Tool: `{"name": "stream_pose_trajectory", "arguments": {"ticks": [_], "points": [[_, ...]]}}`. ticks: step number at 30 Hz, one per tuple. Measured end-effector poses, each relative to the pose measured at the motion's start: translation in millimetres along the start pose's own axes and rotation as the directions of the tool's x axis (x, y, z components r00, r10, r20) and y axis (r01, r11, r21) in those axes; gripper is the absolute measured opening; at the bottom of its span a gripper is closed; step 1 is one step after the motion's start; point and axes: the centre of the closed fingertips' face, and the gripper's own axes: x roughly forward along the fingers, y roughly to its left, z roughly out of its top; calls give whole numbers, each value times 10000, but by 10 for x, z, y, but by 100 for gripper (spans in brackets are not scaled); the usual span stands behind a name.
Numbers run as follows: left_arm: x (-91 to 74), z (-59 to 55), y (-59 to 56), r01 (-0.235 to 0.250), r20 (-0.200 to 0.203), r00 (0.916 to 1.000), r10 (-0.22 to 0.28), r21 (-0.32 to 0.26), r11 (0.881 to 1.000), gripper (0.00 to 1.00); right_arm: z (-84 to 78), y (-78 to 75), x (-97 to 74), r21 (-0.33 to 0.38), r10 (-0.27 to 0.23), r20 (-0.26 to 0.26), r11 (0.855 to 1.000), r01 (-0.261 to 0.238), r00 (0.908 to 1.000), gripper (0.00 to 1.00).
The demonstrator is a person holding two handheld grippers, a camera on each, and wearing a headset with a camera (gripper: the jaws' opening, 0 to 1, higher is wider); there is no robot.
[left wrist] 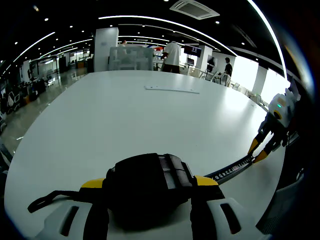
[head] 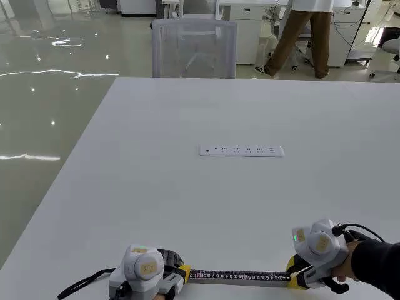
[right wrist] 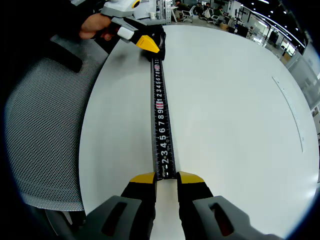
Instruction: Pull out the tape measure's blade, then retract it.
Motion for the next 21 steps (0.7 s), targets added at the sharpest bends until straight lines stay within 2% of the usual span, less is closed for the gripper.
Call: {"name": "stream_pose_trajectory", "arguments": {"ticks": [8,21], "points": [[2,-6,1,62,-69,10000,-63,-87,9999,62,18,-9,5,-83,-134,47,9999,134,9999,12],[-3,-5,2,211,-87,9997,-212,-152,9997,62,106,-29,41,-350,23,80,9994,-20,10000,12]]}}
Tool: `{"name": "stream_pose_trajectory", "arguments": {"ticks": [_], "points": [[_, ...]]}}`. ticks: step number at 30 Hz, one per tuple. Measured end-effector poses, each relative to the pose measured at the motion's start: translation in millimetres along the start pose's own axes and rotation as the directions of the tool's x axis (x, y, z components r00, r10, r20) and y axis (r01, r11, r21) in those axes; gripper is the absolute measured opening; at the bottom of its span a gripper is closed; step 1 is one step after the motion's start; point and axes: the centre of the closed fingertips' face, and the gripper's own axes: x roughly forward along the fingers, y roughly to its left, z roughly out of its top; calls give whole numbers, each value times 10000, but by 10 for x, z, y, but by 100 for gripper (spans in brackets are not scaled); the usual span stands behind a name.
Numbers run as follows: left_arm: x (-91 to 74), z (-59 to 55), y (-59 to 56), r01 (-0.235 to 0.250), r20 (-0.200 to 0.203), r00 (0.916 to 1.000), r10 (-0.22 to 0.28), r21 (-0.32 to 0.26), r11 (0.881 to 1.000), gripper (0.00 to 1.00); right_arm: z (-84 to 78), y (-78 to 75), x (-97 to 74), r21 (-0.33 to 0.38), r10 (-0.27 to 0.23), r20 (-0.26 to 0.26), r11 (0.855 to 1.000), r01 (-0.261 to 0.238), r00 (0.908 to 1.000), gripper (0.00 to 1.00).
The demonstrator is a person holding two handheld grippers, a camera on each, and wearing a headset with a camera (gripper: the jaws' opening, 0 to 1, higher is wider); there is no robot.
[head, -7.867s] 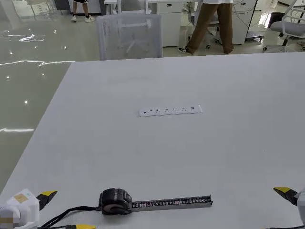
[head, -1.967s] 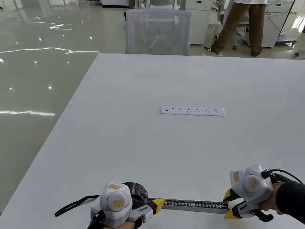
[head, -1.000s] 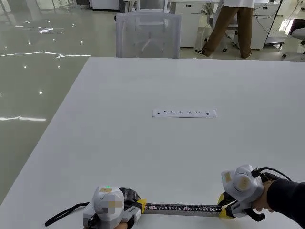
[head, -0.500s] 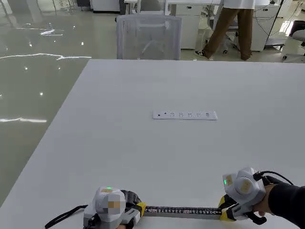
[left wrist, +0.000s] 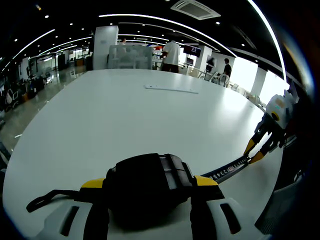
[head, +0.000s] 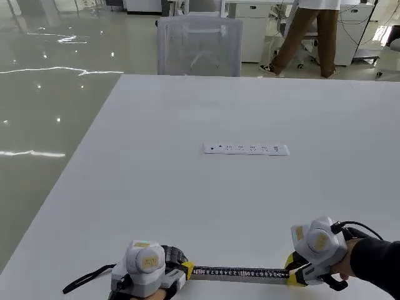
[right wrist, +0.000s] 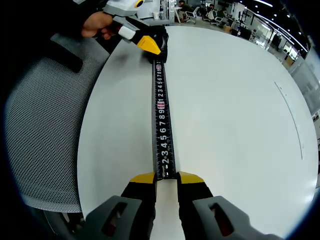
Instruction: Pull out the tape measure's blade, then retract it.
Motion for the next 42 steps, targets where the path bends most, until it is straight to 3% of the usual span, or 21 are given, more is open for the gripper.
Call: {"name": "stream_pose_trajectory", "arguments": {"ticks": [11,16,42], "points": [[2,5,8,318,-61,9995,-318,-69,9995,61,58,-35,26,-309,39,61,9995,-37,10000,12],[-3,4,2,423,-106,9990,-423,-30,9991,61,158,-16,68,-306,166,271,9994,-158,9995,12],[-15,-2,-11,515,-166,9985,-514,15,9987,61,460,15,206,-318,254,649,9992,-234,9976,12]]}}
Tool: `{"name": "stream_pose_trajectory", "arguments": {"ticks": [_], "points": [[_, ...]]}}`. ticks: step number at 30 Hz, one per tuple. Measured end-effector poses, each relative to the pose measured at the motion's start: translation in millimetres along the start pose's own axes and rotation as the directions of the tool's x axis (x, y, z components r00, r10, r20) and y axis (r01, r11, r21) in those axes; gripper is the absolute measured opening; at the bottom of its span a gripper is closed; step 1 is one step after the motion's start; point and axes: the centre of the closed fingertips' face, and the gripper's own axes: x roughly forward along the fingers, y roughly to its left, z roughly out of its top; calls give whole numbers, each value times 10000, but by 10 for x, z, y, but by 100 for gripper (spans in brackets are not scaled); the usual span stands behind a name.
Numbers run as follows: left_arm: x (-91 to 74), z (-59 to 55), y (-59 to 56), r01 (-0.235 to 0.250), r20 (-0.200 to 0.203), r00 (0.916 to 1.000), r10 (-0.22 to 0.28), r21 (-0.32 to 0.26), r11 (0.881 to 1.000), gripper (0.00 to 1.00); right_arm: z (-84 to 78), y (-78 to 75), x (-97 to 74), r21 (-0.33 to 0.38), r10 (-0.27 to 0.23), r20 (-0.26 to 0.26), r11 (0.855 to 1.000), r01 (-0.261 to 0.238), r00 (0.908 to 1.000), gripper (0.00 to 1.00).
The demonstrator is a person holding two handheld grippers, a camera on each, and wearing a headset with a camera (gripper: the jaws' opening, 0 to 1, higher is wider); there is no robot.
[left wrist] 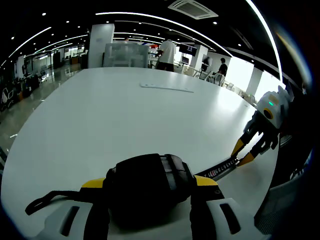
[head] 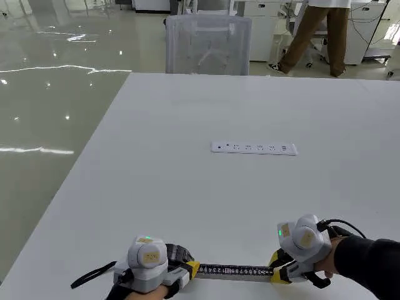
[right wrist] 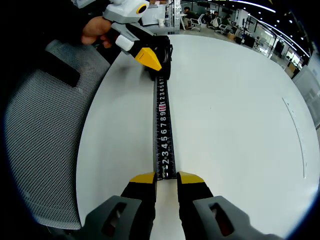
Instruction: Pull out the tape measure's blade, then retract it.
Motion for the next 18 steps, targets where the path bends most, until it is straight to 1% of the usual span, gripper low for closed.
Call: {"name": "stream_pose_trajectory", "arguments": {"ticks": [13,18], "points": [[-7,3,-6,4,16,10000,-4,-31,10000,61,101,11,48,-252,-78,134,9996,82,9999,12],[0,0,-2,4,12,10000,-4,-38,10000,62,156,4,75,-122,-143,291,9998,147,9995,12]]}}
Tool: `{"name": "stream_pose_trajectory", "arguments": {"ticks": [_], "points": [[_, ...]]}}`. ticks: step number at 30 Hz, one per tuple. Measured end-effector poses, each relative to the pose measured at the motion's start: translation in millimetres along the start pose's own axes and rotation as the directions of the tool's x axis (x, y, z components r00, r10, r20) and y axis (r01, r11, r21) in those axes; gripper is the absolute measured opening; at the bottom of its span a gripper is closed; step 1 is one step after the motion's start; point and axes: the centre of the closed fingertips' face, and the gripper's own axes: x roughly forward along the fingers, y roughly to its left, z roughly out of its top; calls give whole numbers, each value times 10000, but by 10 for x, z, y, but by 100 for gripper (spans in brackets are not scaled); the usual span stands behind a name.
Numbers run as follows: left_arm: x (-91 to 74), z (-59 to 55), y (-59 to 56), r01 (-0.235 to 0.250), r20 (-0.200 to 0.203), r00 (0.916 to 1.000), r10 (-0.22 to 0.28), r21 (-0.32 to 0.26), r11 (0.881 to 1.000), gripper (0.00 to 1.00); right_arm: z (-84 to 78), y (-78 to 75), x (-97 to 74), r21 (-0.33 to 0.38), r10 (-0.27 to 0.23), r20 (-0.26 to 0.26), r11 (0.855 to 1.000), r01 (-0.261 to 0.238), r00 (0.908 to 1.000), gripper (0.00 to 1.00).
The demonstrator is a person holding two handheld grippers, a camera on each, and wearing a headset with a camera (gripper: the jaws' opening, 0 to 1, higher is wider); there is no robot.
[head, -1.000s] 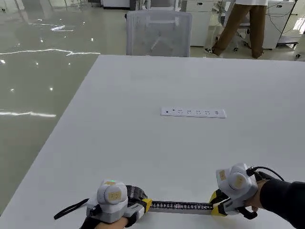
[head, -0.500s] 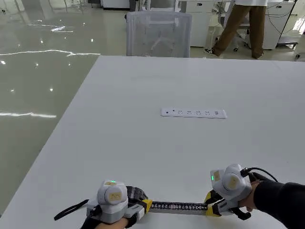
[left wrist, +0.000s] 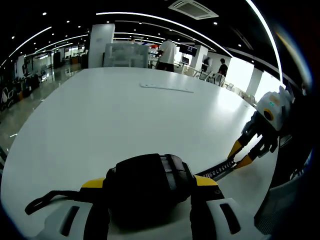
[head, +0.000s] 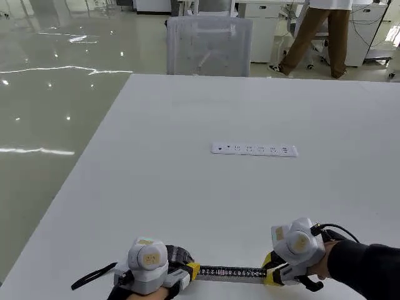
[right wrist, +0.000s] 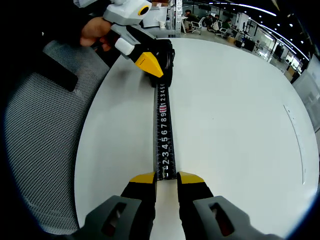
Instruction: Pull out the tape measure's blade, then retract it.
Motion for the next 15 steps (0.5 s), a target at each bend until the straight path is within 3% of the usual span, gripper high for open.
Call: {"name": "stream_pose_trajectory", "arguments": {"ticks": [15], "points": [[5,-2,6,19,2,10000,-19,-34,10000,62,129,17,78,202,-122,327,9997,115,9994,13]]}}
